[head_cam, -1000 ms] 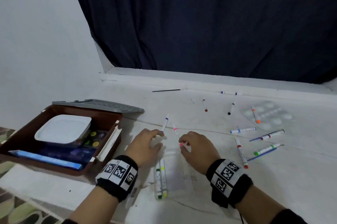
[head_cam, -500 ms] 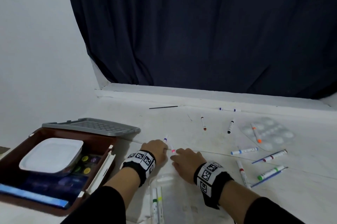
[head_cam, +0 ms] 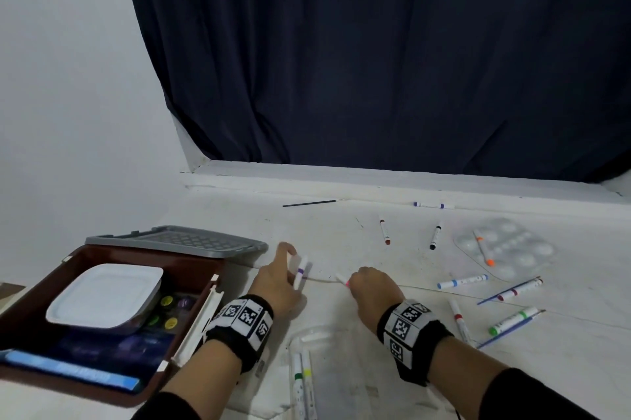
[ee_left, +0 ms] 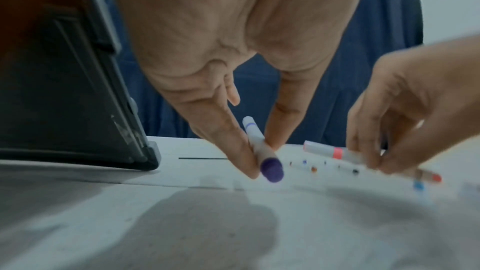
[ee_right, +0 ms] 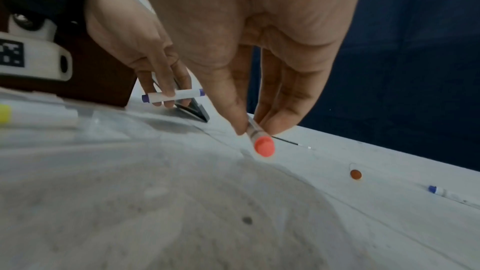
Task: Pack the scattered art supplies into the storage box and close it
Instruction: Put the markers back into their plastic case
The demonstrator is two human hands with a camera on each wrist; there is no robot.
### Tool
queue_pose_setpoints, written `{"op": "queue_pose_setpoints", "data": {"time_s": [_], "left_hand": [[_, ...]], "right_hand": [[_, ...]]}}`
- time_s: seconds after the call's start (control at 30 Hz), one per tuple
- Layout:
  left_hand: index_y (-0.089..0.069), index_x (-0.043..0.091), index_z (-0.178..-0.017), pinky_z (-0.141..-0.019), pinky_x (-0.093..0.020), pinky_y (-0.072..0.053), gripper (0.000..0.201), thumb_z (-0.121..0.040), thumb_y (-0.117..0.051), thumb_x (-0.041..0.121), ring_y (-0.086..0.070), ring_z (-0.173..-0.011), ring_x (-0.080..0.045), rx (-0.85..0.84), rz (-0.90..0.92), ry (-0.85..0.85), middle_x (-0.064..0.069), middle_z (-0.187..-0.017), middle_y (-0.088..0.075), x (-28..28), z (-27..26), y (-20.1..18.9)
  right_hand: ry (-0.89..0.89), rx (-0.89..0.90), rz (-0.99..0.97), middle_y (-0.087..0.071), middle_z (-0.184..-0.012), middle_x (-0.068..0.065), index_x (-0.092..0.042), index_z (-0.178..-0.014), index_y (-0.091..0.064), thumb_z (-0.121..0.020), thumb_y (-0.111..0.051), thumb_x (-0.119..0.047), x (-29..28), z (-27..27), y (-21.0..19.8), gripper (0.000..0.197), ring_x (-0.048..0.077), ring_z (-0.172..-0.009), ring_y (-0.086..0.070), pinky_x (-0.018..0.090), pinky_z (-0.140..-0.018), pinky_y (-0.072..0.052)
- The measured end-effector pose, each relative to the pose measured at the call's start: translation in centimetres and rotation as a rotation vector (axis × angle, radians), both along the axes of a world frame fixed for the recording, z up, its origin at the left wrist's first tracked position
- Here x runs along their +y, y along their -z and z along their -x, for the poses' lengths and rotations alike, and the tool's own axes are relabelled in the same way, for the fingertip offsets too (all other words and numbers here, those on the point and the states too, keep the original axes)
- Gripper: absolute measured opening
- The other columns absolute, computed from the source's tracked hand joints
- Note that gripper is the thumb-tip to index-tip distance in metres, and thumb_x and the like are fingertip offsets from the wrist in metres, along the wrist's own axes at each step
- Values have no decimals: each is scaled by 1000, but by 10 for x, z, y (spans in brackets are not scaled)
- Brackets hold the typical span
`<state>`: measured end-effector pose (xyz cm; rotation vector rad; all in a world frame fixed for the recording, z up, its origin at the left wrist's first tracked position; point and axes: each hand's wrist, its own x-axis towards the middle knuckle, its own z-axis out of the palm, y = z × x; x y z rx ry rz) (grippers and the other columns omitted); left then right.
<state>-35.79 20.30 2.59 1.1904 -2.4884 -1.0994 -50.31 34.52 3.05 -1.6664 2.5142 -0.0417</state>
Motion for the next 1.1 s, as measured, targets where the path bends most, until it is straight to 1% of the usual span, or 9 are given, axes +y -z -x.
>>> {"op": "queue_pose_setpoints", "data": {"time_s": [0.07, 0.17, 0.3, 0.37, 0.5, 0.7, 0.83, 0.97, 1.1], "left_hand": [[-32, 44, -126, -57, -32, -58, 79, -77, -68, -7, -66, -72, -22, 170, -131, -13, -12, -92, -63, 8, -9, -9], [-42, 47, -127, -72, -51, -62, 79, -78, -68, -9, -65, -74, -26, 369, -253, -31, -19, -100, -61, 26, -26, -19], [-54, 40, -124, -73, -40, -62, 72, -79, -73, -12, -64, -76, -28, 570, -423, -55, -19, -96, -60, 60, -47, -32], [-55, 39, -124, -74, -40, -61, 70, -78, -75, -11, -63, -72, -25, 601, -433, -43, -14, -91, -61, 75, -57, -32], [-53, 41, -124, -76, -48, -62, 72, -75, -80, -4, -54, -66, -21, 494, -372, 3, -5, -87, -60, 104, -78, -10], [-47, 41, -121, -70, -40, -60, 73, -69, -88, 10, -60, -60, -13, 261, -218, 75, -2, -82, -63, 126, -93, 15], [-43, 34, -124, -72, -31, -58, 75, -66, -91, 25, -65, -70, -13, 114, -52, 128, -1, -83, -67, 129, -86, 19], [-45, 29, -129, -70, -22, -49, 77, -68, -88, 44, -59, -77, -11, -40, 79, 148, 5, -86, -61, 127, -82, 20], [-51, 32, -130, -79, -28, -53, 76, -67, -80, 63, -61, -85, -8, -102, 82, 152, 10, -94, -65, 121, -82, 21]], "right_hand": [[16, -63, 96, -54, -108, 9, -10, -103, -60, -85, -46, 3, 6, -3, -5, 26, 28, -99, -57, 28, -74, -41], [39, -251, 290, -49, -89, -3, -23, -100, -50, -77, -48, 0, 18, -9, -12, 33, 22, -84, -51, 26, -62, -33], [54, -561, 486, -52, -74, 1, -38, -119, -40, -69, -54, -2, 39, -27, -22, 63, 21, -68, -50, 28, -56, -44], [84, -678, 527, -55, -77, 6, -42, -133, -35, -69, -58, -1, 48, -35, -25, 79, 19, -65, -53, 20, -53, -47], [107, -720, 497, -57, -87, 5, -31, -131, -42, -72, -66, -2, 70, -51, -16, 70, 17, -64, -60, 15, -55, -49], [66, -777, 315, -57, -95, -4, -27, -127, -44, -75, -69, -5, 90, -71, 3, 62, 22, -77, -69, 31, -76, -58], [47, -797, 272, -59, -91, -6, -25, -126, -44, -75, -73, -6, 91, -76, 10, 61, 19, -79, -69, 29, -75, -58], [35, -795, 223, -61, -103, -1, -25, -135, -44, -76, -77, -11, 88, -79, 13, 68, 16, -85, -66, 21, -73, -53], [70, -821, 177, -57, -116, -1, -25, -145, -40, -81, -74, -13, 84, -77, 16, 74, 15, -91, -64, 22, -77, -51]]}}
